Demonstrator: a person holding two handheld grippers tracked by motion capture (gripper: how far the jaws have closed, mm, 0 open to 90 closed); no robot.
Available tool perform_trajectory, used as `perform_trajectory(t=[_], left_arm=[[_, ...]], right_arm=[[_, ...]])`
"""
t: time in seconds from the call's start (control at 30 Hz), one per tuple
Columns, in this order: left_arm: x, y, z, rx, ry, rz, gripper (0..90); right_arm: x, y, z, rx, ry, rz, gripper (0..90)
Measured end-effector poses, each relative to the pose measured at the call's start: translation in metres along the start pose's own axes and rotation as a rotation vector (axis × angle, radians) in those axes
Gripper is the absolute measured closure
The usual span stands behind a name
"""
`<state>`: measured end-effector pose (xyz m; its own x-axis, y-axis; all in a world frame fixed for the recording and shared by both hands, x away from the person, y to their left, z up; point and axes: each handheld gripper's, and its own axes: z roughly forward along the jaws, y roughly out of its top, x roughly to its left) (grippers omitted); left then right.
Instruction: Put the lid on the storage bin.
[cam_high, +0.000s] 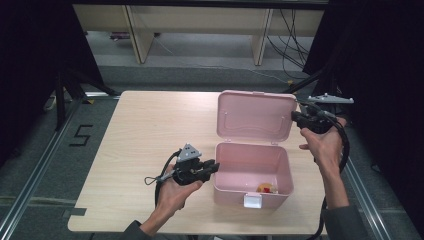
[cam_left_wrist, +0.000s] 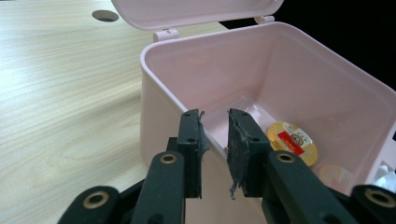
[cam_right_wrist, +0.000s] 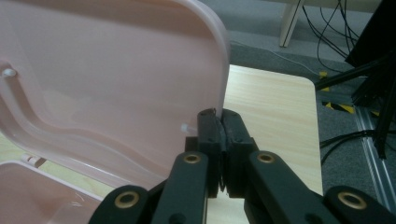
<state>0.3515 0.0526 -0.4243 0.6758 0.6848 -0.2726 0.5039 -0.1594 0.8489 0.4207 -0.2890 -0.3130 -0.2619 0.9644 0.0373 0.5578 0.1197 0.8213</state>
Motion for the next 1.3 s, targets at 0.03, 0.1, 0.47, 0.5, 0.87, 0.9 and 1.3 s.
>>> perform_trajectory(t=[0.03, 0.1, 0.47, 0.5, 0.87, 0.9, 1.3], left_arm=[[0.000, 0.000, 0.000, 0.000, 0.000, 0.000, 74.9], [0.000, 0.000, 0.000, 0.000, 0.000, 0.000, 74.9], [-0.001, -0.001, 0.000, -0.005, 0.004, -0.014, 74.8], [-0.001, -0.001, 0.000, -0.005, 0.004, -0.014, 74.7], [-0.001, -0.002, -0.001, -0.005, 0.000, -0.010, 74.2], [-0.001, -0.002, -0.001, -0.005, 0.000, -0.010, 74.2], [-0.001, -0.002, -0.001, -0.003, 0.002, -0.004, 74.3]], right_arm=[[0.000, 0.000, 0.000, 0.000, 0.000, 0.000, 88.6], [-0.001, -0.002, -0.003, -0.011, 0.003, -0.031, 88.6], [0.004, -0.017, -0.016, -0.063, 0.005, -0.027, 88.3], [0.004, -0.017, -0.016, -0.063, 0.005, -0.027, 88.3], [0.005, -0.021, -0.021, -0.077, 0.012, -0.054, 88.3], [0.005, -0.021, -0.021, -0.077, 0.012, -0.054, 88.3], [0.011, -0.036, -0.036, -0.100, 0.013, -0.088, 88.3]])
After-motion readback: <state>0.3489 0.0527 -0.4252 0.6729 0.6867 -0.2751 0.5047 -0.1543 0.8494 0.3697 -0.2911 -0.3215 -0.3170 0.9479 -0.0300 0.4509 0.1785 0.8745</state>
